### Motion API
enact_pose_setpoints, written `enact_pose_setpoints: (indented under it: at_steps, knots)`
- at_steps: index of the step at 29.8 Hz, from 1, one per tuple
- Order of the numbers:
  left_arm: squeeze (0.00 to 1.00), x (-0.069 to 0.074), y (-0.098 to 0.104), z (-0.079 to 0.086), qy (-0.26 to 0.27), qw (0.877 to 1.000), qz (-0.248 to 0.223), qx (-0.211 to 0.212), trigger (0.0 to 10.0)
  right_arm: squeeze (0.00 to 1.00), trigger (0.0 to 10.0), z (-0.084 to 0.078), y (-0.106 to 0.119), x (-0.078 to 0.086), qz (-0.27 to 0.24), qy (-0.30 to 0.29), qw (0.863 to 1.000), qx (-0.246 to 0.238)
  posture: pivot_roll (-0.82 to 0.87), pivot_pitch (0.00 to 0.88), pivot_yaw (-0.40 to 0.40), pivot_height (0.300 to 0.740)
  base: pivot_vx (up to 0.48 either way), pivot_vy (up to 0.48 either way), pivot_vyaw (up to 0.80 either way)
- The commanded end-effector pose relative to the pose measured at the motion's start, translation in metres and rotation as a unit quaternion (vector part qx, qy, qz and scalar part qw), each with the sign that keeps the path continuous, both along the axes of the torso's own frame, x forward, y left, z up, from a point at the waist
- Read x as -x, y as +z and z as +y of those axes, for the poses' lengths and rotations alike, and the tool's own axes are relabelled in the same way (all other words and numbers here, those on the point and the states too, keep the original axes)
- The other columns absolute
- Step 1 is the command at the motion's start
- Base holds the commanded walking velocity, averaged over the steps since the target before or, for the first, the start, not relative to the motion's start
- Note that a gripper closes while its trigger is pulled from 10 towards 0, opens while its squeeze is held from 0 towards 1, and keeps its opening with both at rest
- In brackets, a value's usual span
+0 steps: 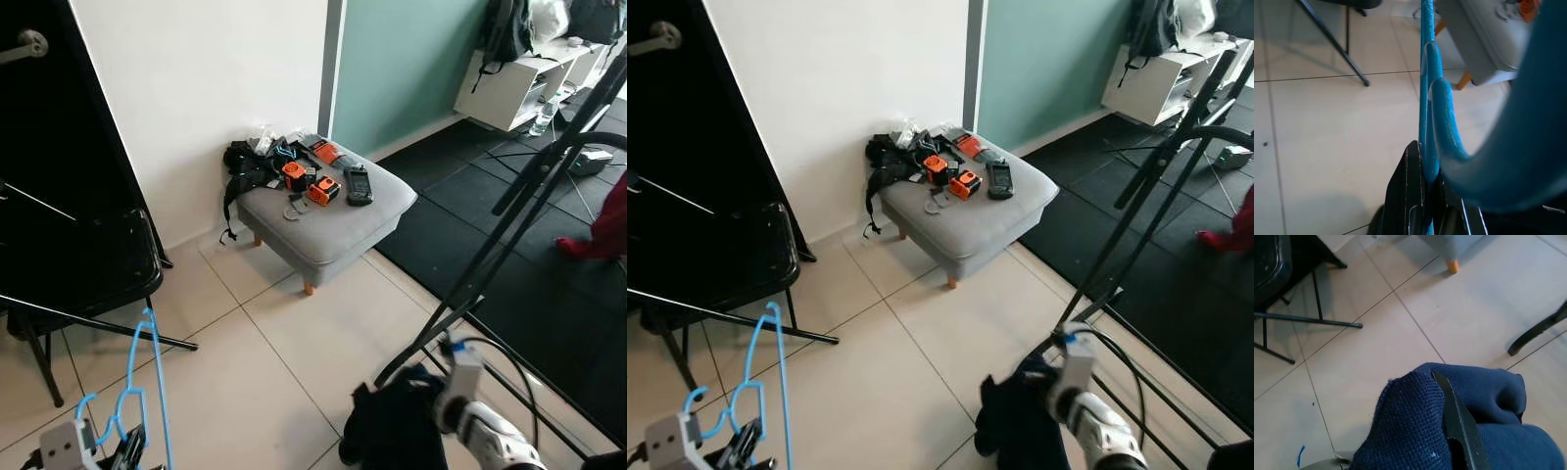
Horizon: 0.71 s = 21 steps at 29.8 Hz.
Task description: Hang hanger
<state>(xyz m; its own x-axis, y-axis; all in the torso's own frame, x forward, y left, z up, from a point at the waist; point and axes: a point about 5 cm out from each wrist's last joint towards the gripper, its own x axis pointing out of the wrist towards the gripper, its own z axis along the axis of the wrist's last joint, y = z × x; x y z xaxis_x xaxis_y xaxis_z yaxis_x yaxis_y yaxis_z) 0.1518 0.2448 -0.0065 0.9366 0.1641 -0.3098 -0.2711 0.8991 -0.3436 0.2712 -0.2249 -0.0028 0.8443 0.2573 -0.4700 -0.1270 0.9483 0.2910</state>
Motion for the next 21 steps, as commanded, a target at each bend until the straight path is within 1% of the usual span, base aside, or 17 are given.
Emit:
enact_pose_setpoints:
  at_steps: [1,5,7,10,21]
  knots:
    - [0.0,0.006,-0.006,0.006,0.004,1.0,0.011,0.0,10.0,0.0,10.0,-0.004,-0.003,0.005,0.003,-0.005,1.0,0.001,-0.02,0.137,-0.037,0.74,0.0,0.0,0.69]
    - [0.0,0.006,-0.008,0.007,0.001,1.0,0.014,-0.001,10.0,0.0,10.0,-0.003,-0.004,0.005,0.003,-0.005,1.0,0.002,-0.02,0.14,-0.035,0.74,0.0,0.0,0.68]
    - [0.0,0.004,-0.014,0.008,-0.001,1.0,0.021,0.002,10.0,0.0,10.0,-0.003,-0.004,0.004,0.003,-0.004,1.0,0.003,-0.02,0.144,-0.033,0.74,0.0,0.0,0.68]
    - [0.0,0.004,-0.016,0.008,-0.002,1.0,0.024,0.003,10.0,0.0,10.0,-0.003,-0.004,0.004,0.003,-0.004,1.0,0.004,-0.02,0.144,-0.034,0.74,0.0,0.0,0.69]
    - [0.0,0.003,-0.016,0.009,-0.009,1.0,0.021,0.001,10.0,0.0,10.0,-0.005,-0.007,0.007,0.008,-0.008,1.0,0.006,-0.03,0.144,-0.027,0.74,0.0,0.0,0.69]
